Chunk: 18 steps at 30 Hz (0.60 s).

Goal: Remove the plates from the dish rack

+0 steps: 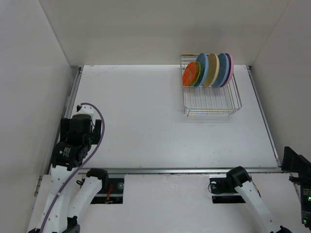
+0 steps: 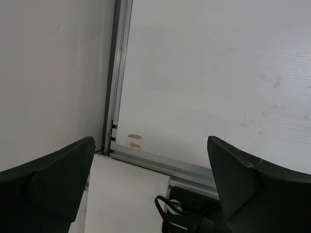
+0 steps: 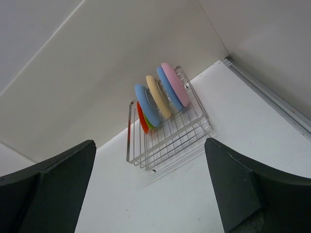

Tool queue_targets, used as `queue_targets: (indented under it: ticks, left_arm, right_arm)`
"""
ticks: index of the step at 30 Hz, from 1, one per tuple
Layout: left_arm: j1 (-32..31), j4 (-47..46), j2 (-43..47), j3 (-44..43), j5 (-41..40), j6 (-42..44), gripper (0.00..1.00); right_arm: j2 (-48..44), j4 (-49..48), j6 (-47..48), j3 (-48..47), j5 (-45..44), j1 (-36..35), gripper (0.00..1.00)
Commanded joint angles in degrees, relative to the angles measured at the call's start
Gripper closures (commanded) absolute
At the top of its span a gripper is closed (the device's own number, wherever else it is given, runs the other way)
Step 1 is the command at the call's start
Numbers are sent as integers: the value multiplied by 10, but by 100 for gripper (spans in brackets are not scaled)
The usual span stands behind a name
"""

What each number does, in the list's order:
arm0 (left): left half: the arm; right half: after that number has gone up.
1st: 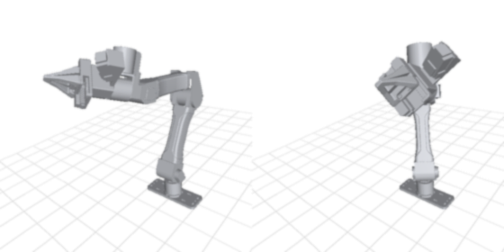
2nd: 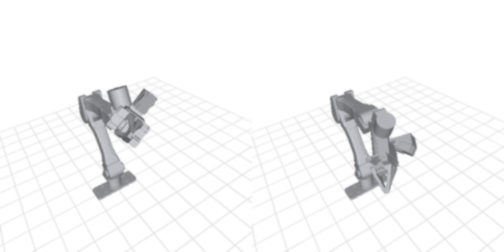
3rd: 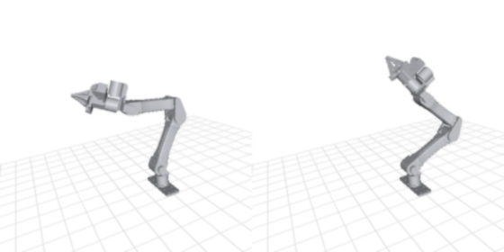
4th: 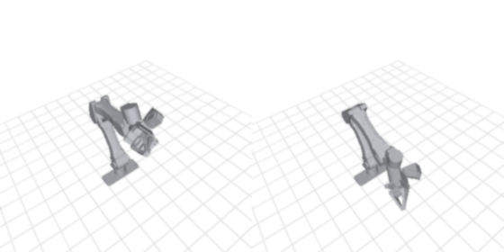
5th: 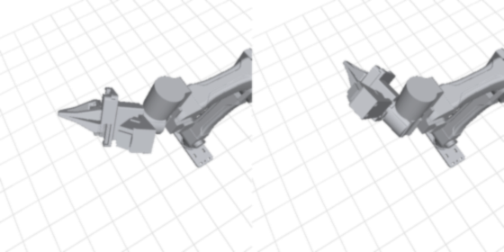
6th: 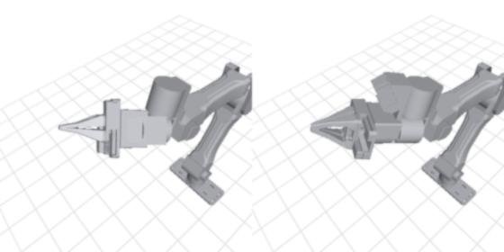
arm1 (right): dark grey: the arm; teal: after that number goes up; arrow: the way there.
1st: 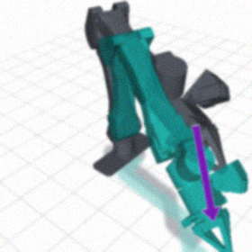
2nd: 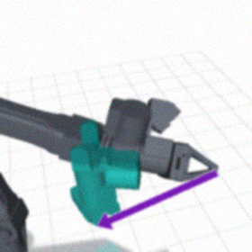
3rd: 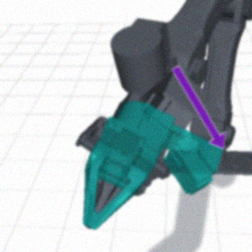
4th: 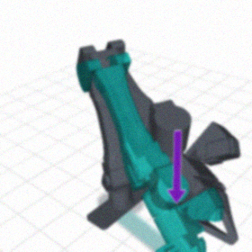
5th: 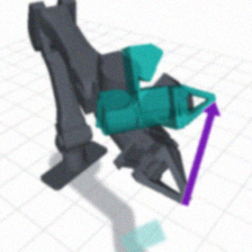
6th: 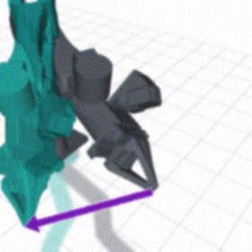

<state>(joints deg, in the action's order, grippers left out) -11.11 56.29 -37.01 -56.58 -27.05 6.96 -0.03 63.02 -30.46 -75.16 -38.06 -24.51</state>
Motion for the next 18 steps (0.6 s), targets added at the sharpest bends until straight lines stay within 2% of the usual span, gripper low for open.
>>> queue_targets:
  ticks: [1,7,11,13,18]
  left_arm:
    - [5,-15,4,2,-5,-8,0]
    - [5,-15,4,2,-5,-8,0]
    - [10,-15,4,2,-5,-8,0]
    - [10,-15,4,2,0,-8,0]
    - [15,-15,-12,2,5,-3,0]
  right_arm:
    - [-67,-5,2,-1,-10,-4,1]
    - [-33,-5,2,-1,-10,-4,1]
    - [36,-5,15,-12,-16,-4,1]
    - [99,-27,29,-19,-5,-4,1]
    - [262,-105,69,-25,85,-4,1]
